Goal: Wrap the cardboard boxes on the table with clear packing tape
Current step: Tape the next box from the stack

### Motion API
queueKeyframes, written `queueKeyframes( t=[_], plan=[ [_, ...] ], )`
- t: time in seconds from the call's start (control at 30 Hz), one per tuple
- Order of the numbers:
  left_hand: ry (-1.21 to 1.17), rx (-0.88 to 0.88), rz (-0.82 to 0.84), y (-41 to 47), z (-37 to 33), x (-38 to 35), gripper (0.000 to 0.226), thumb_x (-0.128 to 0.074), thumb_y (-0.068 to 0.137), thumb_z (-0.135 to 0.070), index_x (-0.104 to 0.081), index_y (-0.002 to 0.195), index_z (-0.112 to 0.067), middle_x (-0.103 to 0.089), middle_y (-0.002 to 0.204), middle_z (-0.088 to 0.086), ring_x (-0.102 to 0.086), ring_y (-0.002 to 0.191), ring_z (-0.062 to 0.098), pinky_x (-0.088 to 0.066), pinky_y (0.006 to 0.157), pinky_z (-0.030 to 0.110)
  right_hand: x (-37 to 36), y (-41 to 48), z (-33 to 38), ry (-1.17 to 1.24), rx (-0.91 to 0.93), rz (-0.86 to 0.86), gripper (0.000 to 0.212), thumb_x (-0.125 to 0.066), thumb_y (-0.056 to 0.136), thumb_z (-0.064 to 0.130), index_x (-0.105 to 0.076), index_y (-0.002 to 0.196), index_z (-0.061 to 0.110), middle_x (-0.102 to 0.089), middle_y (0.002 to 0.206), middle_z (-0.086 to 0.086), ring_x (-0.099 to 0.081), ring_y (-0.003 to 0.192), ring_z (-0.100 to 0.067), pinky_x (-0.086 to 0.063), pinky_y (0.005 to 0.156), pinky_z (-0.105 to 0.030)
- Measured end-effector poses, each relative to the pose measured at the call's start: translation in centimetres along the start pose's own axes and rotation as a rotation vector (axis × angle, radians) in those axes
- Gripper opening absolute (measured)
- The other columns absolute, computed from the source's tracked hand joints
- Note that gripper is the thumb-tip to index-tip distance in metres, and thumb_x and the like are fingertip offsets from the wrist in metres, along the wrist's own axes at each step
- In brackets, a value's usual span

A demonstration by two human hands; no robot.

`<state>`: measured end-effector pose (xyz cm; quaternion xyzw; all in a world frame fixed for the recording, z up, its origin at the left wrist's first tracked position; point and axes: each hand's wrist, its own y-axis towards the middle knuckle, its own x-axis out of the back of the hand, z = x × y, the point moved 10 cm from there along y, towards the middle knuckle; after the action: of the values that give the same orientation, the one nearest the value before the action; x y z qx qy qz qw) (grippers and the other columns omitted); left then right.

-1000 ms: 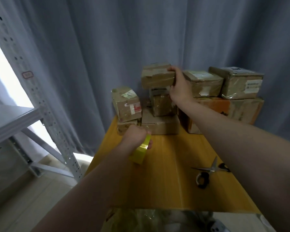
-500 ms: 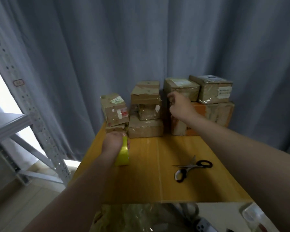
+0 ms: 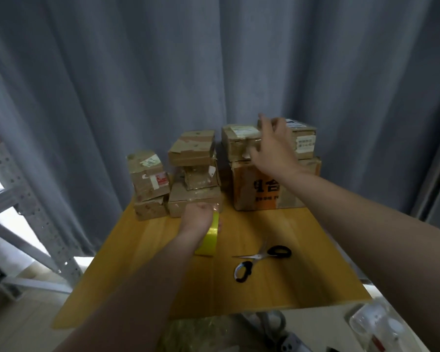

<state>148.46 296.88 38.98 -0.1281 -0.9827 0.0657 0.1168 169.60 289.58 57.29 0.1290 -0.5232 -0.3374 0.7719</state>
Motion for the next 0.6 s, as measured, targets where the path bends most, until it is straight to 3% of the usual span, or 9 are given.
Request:
queueKeyframes(
  t=[0.07,0.17,0.27,0.33,0.43,0.6],
  plan=[
    [0.048,-0.007,0.013,0.4,-0.4,-0.3,0.023,-0.051,0.105,-0.016,-0.072,0.099,-0.009,-0.073,0.065,0.012,-0.068,0.054,0.027,-0.062,0.072,0.044,0.1,1.2,0.3,-0.022,0.028,-0.058,0.083,-0.065,0.093,0.024,-0.016,0.161,0.024,-0.026,0.155,-0.014,-0.029,0.139,-0.035,-0.035,0.114,-0.047],
    [0.075,0.007,0.04,1.0,-0.7,-0.3,0.02,-0.054,0.103,-0.012,-0.071,0.1,-0.003,-0.07,0.068,0.016,-0.064,0.053,0.027,-0.056,0.06,0.036,-2.0,3.0,0.9,-0.074,0.065,-0.004,0.083,-0.064,0.094,0.033,-0.017,0.161,0.02,-0.02,0.161,-0.017,-0.022,0.147,-0.039,-0.028,0.121,-0.052],
    [0.144,-0.001,0.066,1.4,-1.1,-1.1,0.018,-0.055,0.104,-0.012,-0.07,0.098,-0.003,-0.069,0.071,0.014,-0.064,0.049,0.02,-0.051,0.053,0.031,-4.1,4.3,1.2,-0.096,0.053,0.049,0.084,-0.061,0.097,0.044,-0.015,0.162,0.017,-0.016,0.164,-0.018,-0.02,0.148,-0.042,-0.026,0.118,-0.053],
    [0.176,-0.008,0.074,1.5,-1.3,-1.5,0.02,-0.055,0.105,-0.012,-0.069,0.093,-0.005,-0.068,0.069,0.01,-0.064,0.047,0.016,-0.05,0.051,0.029,-5.5,4.7,1.0,-0.156,0.04,0.078,0.074,-0.057,0.098,0.051,-0.03,0.159,0.018,-0.015,0.165,-0.015,-0.018,0.148,-0.042,-0.025,0.117,-0.054],
    [0.169,-0.006,0.06,1.6,-1.2,-1.4,0.019,-0.056,0.104,-0.014,-0.069,0.094,-0.004,-0.069,0.067,0.01,-0.065,0.048,0.017,-0.05,0.049,0.027,-6.7,5.0,0.6,-0.218,0.047,0.065,0.053,-0.055,0.097,0.057,-0.065,0.132,0.019,-0.021,0.165,-0.009,-0.019,0.147,-0.04,-0.024,0.116,-0.055],
    [0.093,0.031,0.042,1.6,-0.8,-0.8,0.021,-0.053,0.105,-0.013,-0.068,0.107,0.002,-0.068,0.072,0.016,-0.064,0.062,0.028,-0.053,0.061,0.035,-6.6,4.0,-0.1,-0.17,0.028,-0.049,0.064,-0.061,0.087,0.071,-0.062,0.124,0.019,-0.029,0.164,-0.012,-0.017,0.151,-0.044,-0.021,0.118,-0.059]
  ],
)
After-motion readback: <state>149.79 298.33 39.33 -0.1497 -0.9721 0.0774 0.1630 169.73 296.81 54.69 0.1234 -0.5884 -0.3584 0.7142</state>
